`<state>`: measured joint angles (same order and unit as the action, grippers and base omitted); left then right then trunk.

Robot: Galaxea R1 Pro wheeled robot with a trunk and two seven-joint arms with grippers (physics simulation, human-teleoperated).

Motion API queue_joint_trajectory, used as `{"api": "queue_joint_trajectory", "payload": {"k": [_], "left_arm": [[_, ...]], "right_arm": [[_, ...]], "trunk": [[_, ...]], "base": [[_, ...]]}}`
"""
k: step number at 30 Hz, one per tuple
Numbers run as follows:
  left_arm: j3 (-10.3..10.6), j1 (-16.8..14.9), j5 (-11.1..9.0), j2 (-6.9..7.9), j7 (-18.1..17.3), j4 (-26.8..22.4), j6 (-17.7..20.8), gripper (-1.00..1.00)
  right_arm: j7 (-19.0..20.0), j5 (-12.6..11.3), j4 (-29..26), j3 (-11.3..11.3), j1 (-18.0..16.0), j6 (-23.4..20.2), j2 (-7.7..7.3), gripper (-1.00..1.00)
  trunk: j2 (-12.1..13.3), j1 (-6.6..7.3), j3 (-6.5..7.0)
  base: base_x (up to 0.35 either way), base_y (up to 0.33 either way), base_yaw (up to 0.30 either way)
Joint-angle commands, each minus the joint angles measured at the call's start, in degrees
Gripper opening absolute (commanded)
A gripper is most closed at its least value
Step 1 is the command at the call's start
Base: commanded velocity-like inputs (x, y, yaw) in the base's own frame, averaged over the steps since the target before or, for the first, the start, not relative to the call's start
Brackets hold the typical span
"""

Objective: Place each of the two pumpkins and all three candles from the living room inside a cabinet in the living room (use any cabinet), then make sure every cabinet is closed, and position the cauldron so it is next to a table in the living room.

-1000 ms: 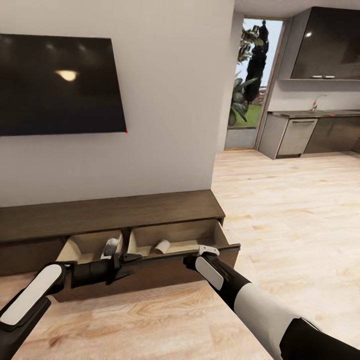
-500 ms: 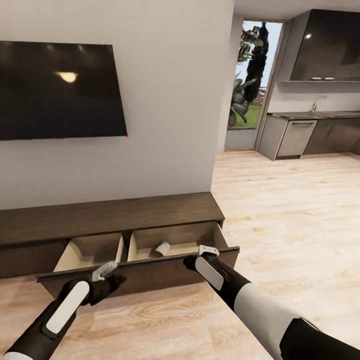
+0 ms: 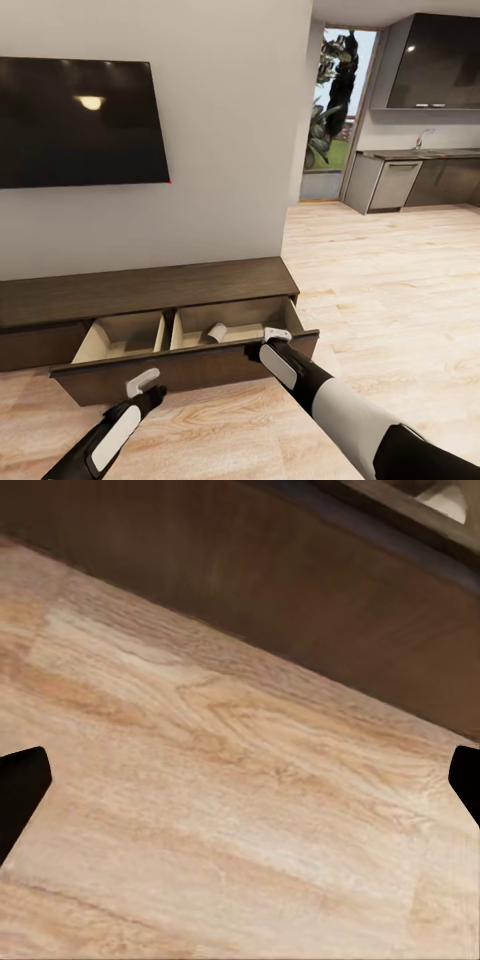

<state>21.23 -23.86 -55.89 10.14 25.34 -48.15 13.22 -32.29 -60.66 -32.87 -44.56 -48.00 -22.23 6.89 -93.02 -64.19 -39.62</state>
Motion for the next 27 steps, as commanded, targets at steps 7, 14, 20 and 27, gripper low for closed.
{"api": "queue_joint_trajectory", "payload": {"k": [7,14,20,27], "left_arm": [[12.1,-0.1,3.3,0.14,0.7,1.2,-11.9,1.0],[13.2,0.0,3.4,0.68,0.7,1.4,-13.5,1.0],[13.3,0.0,3.6,0.81,0.5,2.9,-14.8,1.0],[14.0,0.0,4.3,0.8,0.5,3.2,-15.0,1.0]], "right_arm": [[-0.4,7.2,0.4,-7.2,-0.1,0.4,0.11,1.0],[-0.8,7.6,0.4,-7.5,0.3,2.8,0.11,1.0],[-0.5,8.3,0.4,-7.9,1.0,13.1,0.08,1.0],[0.4,8.8,0.9,-8.2,6.9,25.8,-0.08,1.0]], "trunk": [[0.0,0.0,-0.05],[0.0,0.0,-0.05],[0.0,0.0,-0.05],[0.0,0.0,-0.05]], "base": [[0.0,0.0,0.0],[0.0,0.0,0.0],[0.0,0.0,0.0],[0.0,0.0,0.0]]}}
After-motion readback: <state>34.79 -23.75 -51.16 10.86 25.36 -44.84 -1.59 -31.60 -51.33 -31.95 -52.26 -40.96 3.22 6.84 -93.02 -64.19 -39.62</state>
